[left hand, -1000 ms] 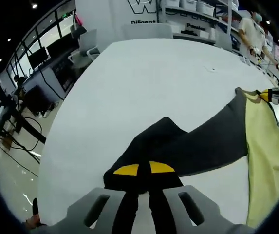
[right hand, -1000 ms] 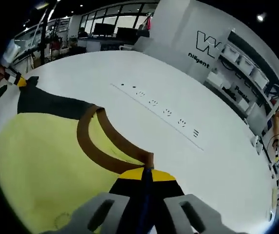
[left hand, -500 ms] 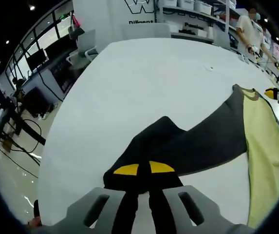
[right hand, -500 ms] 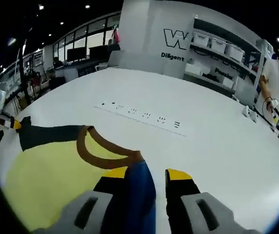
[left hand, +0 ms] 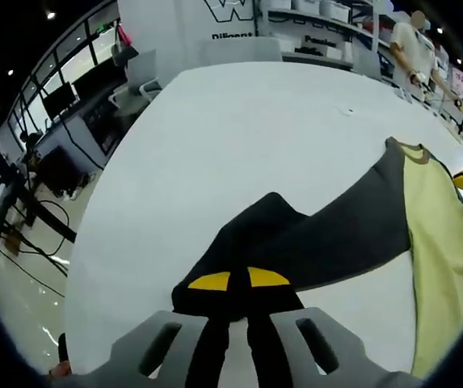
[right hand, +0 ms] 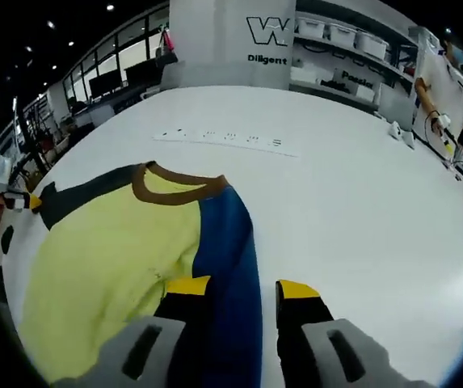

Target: Fold the garment on the visible template until the final outline fits inside the template.

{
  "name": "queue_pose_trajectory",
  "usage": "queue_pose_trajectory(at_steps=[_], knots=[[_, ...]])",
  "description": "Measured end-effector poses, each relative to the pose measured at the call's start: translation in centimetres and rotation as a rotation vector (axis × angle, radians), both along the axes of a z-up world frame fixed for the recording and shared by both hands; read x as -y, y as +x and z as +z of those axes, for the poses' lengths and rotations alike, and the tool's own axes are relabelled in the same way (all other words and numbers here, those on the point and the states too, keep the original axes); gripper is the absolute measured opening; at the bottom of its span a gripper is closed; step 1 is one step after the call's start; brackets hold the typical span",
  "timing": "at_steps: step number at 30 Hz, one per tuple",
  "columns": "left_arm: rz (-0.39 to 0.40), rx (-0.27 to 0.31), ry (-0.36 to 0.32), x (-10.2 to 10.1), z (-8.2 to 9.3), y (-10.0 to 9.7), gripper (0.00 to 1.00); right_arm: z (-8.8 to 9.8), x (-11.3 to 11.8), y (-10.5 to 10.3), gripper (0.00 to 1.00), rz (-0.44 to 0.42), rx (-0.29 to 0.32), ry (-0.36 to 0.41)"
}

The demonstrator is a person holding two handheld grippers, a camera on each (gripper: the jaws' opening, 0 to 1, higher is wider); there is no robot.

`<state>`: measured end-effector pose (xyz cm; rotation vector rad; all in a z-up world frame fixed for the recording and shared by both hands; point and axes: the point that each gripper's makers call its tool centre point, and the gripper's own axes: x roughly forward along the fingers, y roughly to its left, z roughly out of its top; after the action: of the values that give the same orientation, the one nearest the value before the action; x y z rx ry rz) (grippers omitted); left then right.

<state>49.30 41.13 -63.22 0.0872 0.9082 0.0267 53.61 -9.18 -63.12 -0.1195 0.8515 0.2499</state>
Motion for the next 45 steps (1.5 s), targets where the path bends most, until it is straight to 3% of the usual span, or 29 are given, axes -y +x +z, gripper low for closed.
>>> queue_pose_trajectory(at_steps=[3,6,8,11,13,16,18,21,24,28,32,38,40,42,45], knots=[[0.000,0.001,0.004,0.0,0.0,0.0,0.04,-0.4,0.0,-0.8,0.22,-0.015,-0.031,0.006],[-0.004,0.001,0.013,0.1,0.0,0.0,0.04,-1.1,0.5,-1.3,0.22,-0.088,-0.080,0.027],[-0.013,0.001,0.017,0.1,0.0,0.0,0.04,-0.9,0.7,-1.2,0.17,-0.061,-0.064,0.004],[-0.013,0.003,0.017,0.1,0.0,0.0,0.04,-1.0,1.2,-1.4,0.00,-0.026,-0.069,-0.048],[-0.013,0.004,0.019,0.0,0.0,0.0,0.04,-1.0,1.7,-1.5,0.00,-0.029,-0.070,-0.079],[-0.013,0.002,0.023,0.0,0.0,0.0,0.04,-0.9,2.3,-1.1,0.00,-0.010,-0.052,-0.108],[-0.016,0.000,0.029,0.0,0.0,0.0,0.03,-0.3,3.8,-0.2,0.00,0.005,0.000,-0.199],[-0.025,0.000,0.038,0.0,0.0,0.1,0.03,0.0,4.5,0.6,0.00,0.003,0.040,-0.223],[-0.023,0.001,0.035,0.0,0.0,0.1,0.03,0.3,4.7,1.3,0.00,0.012,0.071,-0.236],[-0.022,0.001,0.030,0.0,0.0,0.1,0.03,0.8,5.2,3.0,0.00,0.073,0.137,-0.346],[-0.024,0.002,0.029,0.0,0.0,0.1,0.03,0.6,5.4,4.0,0.00,0.117,0.160,-0.409],[-0.024,0.001,0.024,0.0,0.0,0.1,0.03,0.3,5.9,4.5,0.01,0.043,0.156,-0.340],[-0.024,0.001,0.023,0.0,0.0,0.1,0.03,0.6,6.0,4.5,0.07,0.019,0.167,-0.310],[-0.024,0.001,0.024,0.0,0.0,0.1,0.03,1.4,6.2,4.4,0.14,-0.071,0.188,-0.220],[-0.024,0.001,0.024,0.0,0.0,0.1,0.03,1.9,5.9,3.5,0.16,-0.108,0.172,-0.135]])
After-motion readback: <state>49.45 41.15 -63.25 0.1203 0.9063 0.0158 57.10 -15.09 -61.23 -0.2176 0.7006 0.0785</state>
